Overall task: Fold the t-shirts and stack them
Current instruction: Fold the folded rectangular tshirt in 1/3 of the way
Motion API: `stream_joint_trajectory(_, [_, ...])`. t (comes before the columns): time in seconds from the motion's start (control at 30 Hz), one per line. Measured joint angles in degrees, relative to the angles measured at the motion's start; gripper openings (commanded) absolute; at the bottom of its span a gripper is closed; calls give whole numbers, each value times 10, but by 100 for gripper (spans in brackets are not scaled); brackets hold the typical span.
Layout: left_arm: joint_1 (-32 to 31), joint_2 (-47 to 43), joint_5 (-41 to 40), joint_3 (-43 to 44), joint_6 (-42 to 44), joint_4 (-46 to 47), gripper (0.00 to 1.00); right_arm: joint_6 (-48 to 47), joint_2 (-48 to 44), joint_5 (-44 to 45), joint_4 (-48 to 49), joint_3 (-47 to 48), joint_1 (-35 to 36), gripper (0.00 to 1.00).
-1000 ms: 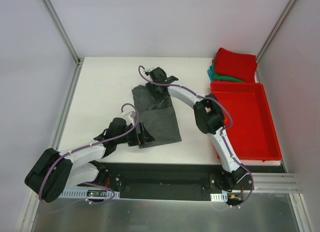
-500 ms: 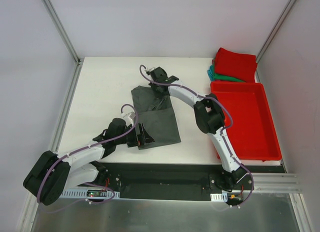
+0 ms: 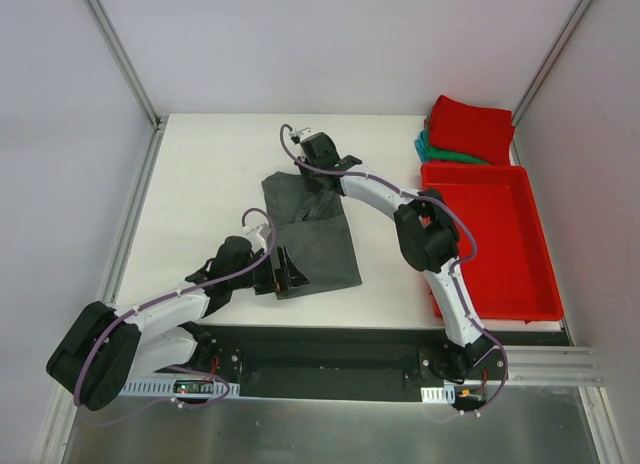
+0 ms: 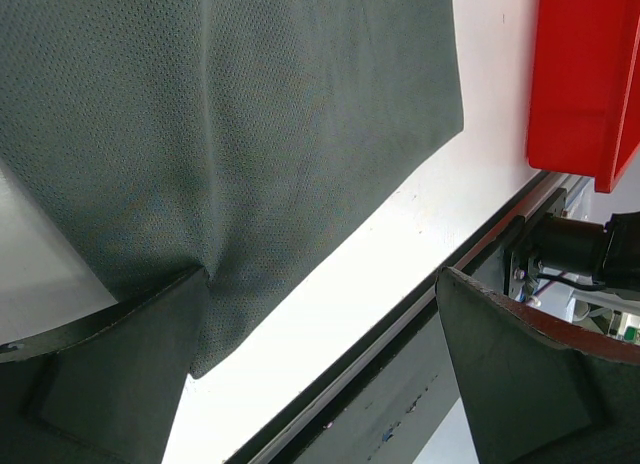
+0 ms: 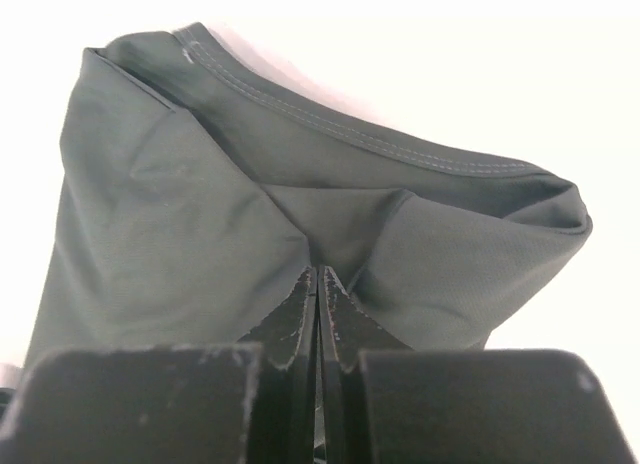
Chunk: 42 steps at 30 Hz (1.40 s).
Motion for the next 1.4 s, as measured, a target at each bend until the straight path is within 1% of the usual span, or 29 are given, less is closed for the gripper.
stream_joint_trajectory(0.37, [0,5,0,1,0,0,99,15,5,-16,29,9,8,0])
stream_joint_trajectory(0.4, [0,7,0,2,0,0,99,15,8,-12,30,14,8,2])
stream_joint_trajectory(0.47, [0,7,0,2,0,0,99,15,9,5,25,18,8,8])
stream_joint_trajectory(0.5, [0,7,0,2,0,0,99,15,9,17,21,18,8,9])
stream_joint_trajectory(0.53, [0,7,0,2,0,0,99,14,9,31,20,18,8,13])
stream_joint_trajectory(0.6, [0,7,0,2,0,0,99,13,6,54,23,7,8,23])
stream_joint_trajectory(0.67, [0,7,0,2,0,0,99,12,-2,77,20,-10,7,45])
stream_joint_trajectory(0.73, [0,5,0,2,-1,0,99,12,-7,100,16,-21,6,50])
stream_joint_trajectory(0.77, [0,4,0,2,-2,0,99,11,-10,109,13,-23,6,55])
stream_joint_trajectory(0.8, [0,2,0,2,-3,-1,99,9,-15,117,11,-27,5,64])
stream_joint_trajectory(0.87, [0,-6,0,2,-8,-8,99,9,-33,129,6,-42,3,77])
stream_joint_trajectory(0.93, [0,-18,0,2,-14,-21,99,8,-67,138,5,-72,2,85])
stream_joint_trajectory(1.0, [0,-39,-2,3,-20,-42,99,9,-111,144,5,-110,1,99])
stream_joint_trajectory(1.03, [0,-52,-5,5,-23,-60,99,10,-142,147,7,-136,1,96])
stream_joint_trajectory(1.13, [0,-95,-24,13,-31,-135,99,23,-249,149,10,-220,0,96])
stream_joint_trajectory(1.23, [-3,-128,-66,34,-38,-221,99,55,-365,133,23,-306,-5,96])
stream_joint_trajectory(1.33, [-3,-143,-103,62,-53,-304,99,102,-459,114,43,-393,-15,96])
stream_joint_trajectory(1.4, [-3,-144,-123,69,-67,-339,99,128,-501,104,54,-449,-20,96])
